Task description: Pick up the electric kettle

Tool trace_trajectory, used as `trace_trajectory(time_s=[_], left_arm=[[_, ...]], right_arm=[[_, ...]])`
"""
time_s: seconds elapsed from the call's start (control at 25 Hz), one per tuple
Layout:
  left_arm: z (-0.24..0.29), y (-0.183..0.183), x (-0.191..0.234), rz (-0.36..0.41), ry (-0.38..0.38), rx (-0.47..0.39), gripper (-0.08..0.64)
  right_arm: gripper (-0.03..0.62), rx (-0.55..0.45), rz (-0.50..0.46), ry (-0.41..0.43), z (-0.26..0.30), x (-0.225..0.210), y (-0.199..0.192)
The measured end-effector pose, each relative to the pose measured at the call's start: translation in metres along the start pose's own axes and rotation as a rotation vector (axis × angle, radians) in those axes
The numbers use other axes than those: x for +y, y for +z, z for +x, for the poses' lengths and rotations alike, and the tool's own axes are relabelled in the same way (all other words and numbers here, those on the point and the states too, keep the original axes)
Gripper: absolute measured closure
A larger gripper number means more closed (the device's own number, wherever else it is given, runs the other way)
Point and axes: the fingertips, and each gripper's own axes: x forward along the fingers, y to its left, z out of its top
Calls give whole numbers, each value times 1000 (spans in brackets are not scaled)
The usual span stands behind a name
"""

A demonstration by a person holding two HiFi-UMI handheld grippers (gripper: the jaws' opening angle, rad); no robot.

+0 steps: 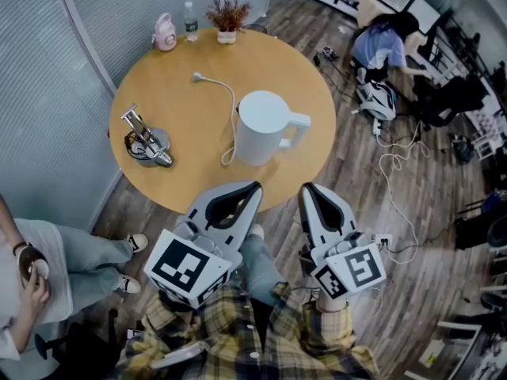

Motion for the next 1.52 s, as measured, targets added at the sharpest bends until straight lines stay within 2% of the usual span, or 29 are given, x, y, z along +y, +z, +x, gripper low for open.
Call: trace_trajectory(time_s=[0.84,1.16,1.52], left_arm=[[132,35,71,26,173,-41,557],[143,39,84,26,238,-47,557],[131,36,118,28,259,-51,557]], right_arm=[[555,9,-25,136,105,-125,33],[555,26,-34,172,122,-142,35],[555,55,-41,143,142,-136,20]])
